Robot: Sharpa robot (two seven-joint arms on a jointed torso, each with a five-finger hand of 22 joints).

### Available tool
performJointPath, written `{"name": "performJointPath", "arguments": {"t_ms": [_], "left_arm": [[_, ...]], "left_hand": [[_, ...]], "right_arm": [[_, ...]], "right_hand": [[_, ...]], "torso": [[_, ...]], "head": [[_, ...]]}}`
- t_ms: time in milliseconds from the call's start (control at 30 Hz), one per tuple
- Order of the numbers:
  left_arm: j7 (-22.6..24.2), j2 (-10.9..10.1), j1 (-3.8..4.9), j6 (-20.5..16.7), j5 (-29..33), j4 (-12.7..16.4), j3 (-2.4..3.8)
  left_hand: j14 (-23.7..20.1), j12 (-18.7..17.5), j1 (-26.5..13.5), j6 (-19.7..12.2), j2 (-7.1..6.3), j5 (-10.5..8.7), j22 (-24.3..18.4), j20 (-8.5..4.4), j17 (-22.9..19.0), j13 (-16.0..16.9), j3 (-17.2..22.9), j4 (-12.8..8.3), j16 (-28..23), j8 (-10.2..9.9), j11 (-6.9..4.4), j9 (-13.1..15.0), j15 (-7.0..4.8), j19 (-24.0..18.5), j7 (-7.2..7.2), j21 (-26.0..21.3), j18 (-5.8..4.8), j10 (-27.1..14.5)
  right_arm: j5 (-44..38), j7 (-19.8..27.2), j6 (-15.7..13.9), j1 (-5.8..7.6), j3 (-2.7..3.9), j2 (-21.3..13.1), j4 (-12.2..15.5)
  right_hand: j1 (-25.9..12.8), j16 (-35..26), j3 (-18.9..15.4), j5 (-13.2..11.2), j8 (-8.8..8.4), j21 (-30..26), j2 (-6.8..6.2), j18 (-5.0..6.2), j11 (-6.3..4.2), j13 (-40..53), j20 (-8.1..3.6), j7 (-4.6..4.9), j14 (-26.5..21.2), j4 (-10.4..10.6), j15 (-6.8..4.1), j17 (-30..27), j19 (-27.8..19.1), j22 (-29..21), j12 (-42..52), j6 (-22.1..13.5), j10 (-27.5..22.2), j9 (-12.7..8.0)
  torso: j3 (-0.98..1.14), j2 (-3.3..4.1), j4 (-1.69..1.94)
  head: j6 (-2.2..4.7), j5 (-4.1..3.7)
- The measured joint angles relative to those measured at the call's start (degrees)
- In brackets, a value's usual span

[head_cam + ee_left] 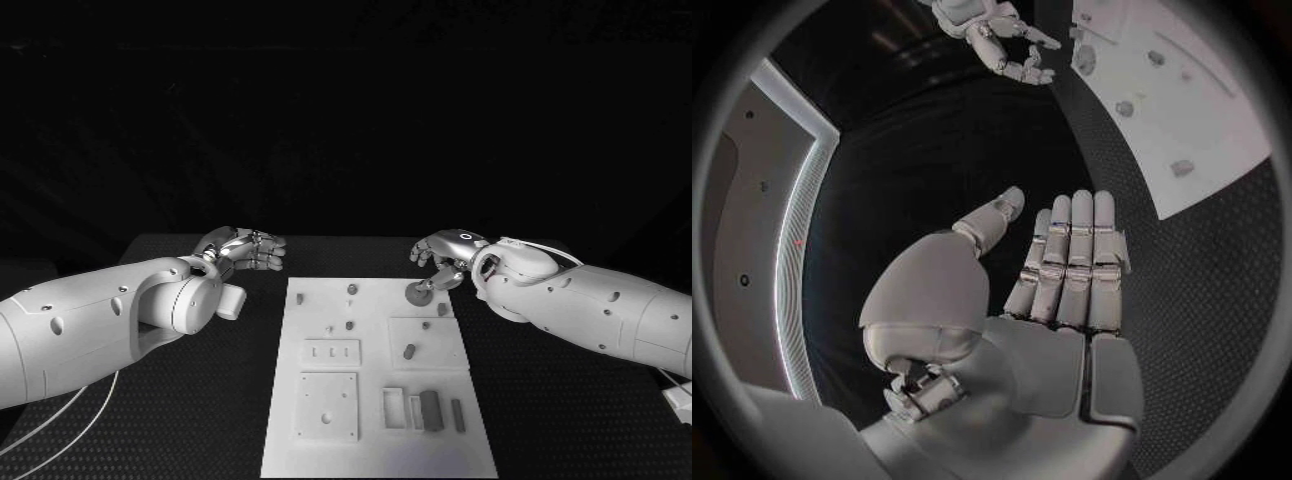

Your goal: Assemble the parts on the task board

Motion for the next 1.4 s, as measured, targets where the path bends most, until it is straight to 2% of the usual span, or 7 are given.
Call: {"name": "performJointPath", "arguments": {"t_ms": [133, 233, 400, 500, 633, 867, 1400], "left_arm": [[0.01, 0.02, -0.01, 0.13, 0.00, -0.01, -0.01], [0.02, 0.10, -0.01, 0.21, 0.00, -0.02, -0.01], [0.02, 0.17, -0.02, 0.41, 0.00, -0.08, -0.01], [0.02, 0.03, -0.03, 0.49, 0.00, -0.12, -0.01], [0.02, -0.12, -0.03, 0.52, -0.02, -0.25, -0.01], [0.02, -0.03, -0.02, 0.61, -0.05, -0.22, -0.01], [-0.02, -0.04, -0.02, 0.71, -0.11, -0.13, 0.01]], "left_hand": [[0.00, 0.00, 0.00, 0.00, 0.00, 0.00, 0.00, 0.00, 0.05, 0.00, 0.00, 0.00, -0.34, 0.00, 0.00, 0.00, 0.00, 0.00, 0.00, 0.00, 0.00, 0.00], [0.00, 0.00, 0.00, 0.00, 0.00, 0.00, -0.01, 0.00, 0.05, 0.00, 0.00, 0.00, -0.34, 0.00, 0.00, 0.00, 0.00, 0.00, 0.00, 0.00, 0.00, 0.00], [0.00, 0.00, 0.00, 0.00, 0.00, 0.00, 0.04, 0.00, 0.05, 0.00, 0.00, 0.00, -0.34, 0.00, 0.00, 0.00, 0.00, 0.00, 0.00, 0.00, 0.00, 0.00], [0.00, 0.00, 0.00, 0.00, 0.00, 0.00, 0.04, 0.00, 0.09, 0.00, 0.00, 0.00, -0.34, 0.00, 0.00, 0.00, 0.00, 0.00, 0.00, 0.00, 0.00, 0.00], [0.00, 0.00, 0.00, 0.00, 0.00, 0.00, 0.04, 0.00, 0.11, 0.00, 0.00, 0.00, -0.34, 0.00, 0.00, 0.01, 0.00, 0.00, 0.00, 0.00, 0.00, 0.00], [0.00, 0.01, 0.00, 0.00, 0.00, 0.00, 0.04, 0.00, 0.13, 0.00, 0.00, 0.00, -0.34, 0.01, 0.00, 0.01, 0.00, 0.00, 0.00, -0.19, -0.01, 0.00], [0.00, 0.01, 0.00, 0.00, 0.01, 0.00, 0.03, 0.00, 0.21, 0.04, 0.01, 0.00, -0.34, 0.01, 0.00, 0.01, 0.00, 0.00, 0.00, -0.19, 0.00, 0.00]], "right_arm": [[-2.07, -0.80, 1.07, -0.71, -0.42, 0.52, -1.31], [-3.22, -1.17, 1.64, -1.42, -0.49, 0.80, -1.95], [-4.83, -1.63, 3.14, -2.16, -0.55, 1.16, -2.65], [-5.76, -1.87, 3.97, -2.41, -0.62, 1.18, -2.82], [-6.63, -2.02, 4.29, -2.50, -0.62, 1.26, -3.25], [-7.18, -2.06, 4.03, -2.54, -0.59, 1.85, -3.57], [-7.00, -2.18, 3.30, -2.60, -0.59, 2.45, -5.08]], "right_hand": [[-0.03, 0.50, -0.14, 0.00, 0.66, 0.00, -0.02, 0.01, -0.24, -0.06, 0.14, 0.21, -0.68, 0.14, -0.33, -0.28, -0.55, -0.15, 0.55, 0.21, -0.30, 0.25], [-0.03, 1.04, -0.14, 0.00, 1.42, 0.01, -0.03, 0.09, -1.21, 1.40, 0.14, 0.95, -0.90, 0.14, -0.88, -0.43, -0.55, -0.09, 2.97, 1.19, 3.78, 0.60], [0.29, 2.08, -0.78, 0.00, 3.21, 0.61, 0.29, 1.11, -3.22, 6.37, 0.14, 0.80, -0.87, -0.30, -2.58, -0.87, -0.55, -0.10, 7.27, 3.37, 7.60, 1.31], [0.59, 3.12, -1.31, 0.00, 4.49, 1.53, 0.59, 1.44, -4.00, 12.33, 0.11, 0.26, -0.46, -0.36, -3.56, -1.16, -0.52, -0.11, 11.10, 5.06, 8.34, 2.01], [0.73, 7.08, -2.01, -0.17, 4.52, 3.58, 0.44, 1.48, -5.28, 32.58, -0.80, -0.11, -0.46, -0.62, -4.61, -0.72, 0.40, -0.02, 24.73, 5.17, 3.50, 2.34], [0.92, 13.11, -1.58, -0.17, 4.51, 7.13, 0.74, 1.28, -5.22, 46.22, -1.72, -0.74, -0.02, -0.20, -5.03, 0.98, 1.34, -0.01, 36.55, 5.02, 0.50, 2.13], [0.02, 17.97, -0.95, -0.17, 4.50, 10.10, 2.97, 0.55, -5.23, 50.31, -2.31, -1.46, -0.20, 0.43, -5.24, 2.38, 1.95, -0.08, 41.74, 5.74, 0.50, 2.21]], "torso": [[0.00, 0.03, -0.03], [0.00, 0.07, -0.03], [-0.05, 0.04, 0.16], [-0.10, 0.02, 0.23], [-0.17, 0.01, 0.23], [-0.21, -0.01, 0.16], [-0.27, -0.06, 0.23]], "head": [[-0.04, -0.16], [-0.04, -0.31], [-0.37, -0.64], [-0.51, -0.80], [-0.63, -0.82], [-0.69, -0.77], [-1.07, -0.81]]}}
